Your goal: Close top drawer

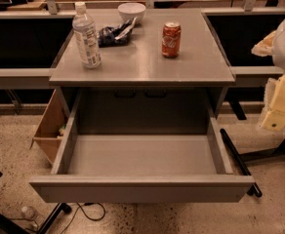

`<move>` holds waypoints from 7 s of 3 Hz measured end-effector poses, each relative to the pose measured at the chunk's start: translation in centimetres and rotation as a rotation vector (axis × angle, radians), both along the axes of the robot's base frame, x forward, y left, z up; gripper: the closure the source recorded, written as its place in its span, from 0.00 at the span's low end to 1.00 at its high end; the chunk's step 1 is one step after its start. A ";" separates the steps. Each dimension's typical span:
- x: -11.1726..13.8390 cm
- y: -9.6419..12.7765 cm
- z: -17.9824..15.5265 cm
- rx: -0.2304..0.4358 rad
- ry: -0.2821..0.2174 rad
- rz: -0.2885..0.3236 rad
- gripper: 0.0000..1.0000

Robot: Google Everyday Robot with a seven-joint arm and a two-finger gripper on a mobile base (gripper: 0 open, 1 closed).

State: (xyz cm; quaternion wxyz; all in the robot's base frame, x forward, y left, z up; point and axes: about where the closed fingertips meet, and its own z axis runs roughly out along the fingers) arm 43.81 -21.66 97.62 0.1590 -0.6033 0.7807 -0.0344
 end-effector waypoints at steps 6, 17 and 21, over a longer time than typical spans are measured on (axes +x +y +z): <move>-8.7 2.6 -22.4 -0.039 0.005 -0.007 0.96; 9.8 0.5 -35.2 -0.084 -0.304 0.099 1.00; 16.8 1.9 -32.9 -0.093 -0.365 0.203 1.00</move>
Offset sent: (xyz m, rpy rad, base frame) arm -0.0057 0.0022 -0.0079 0.0331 -0.0153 0.0224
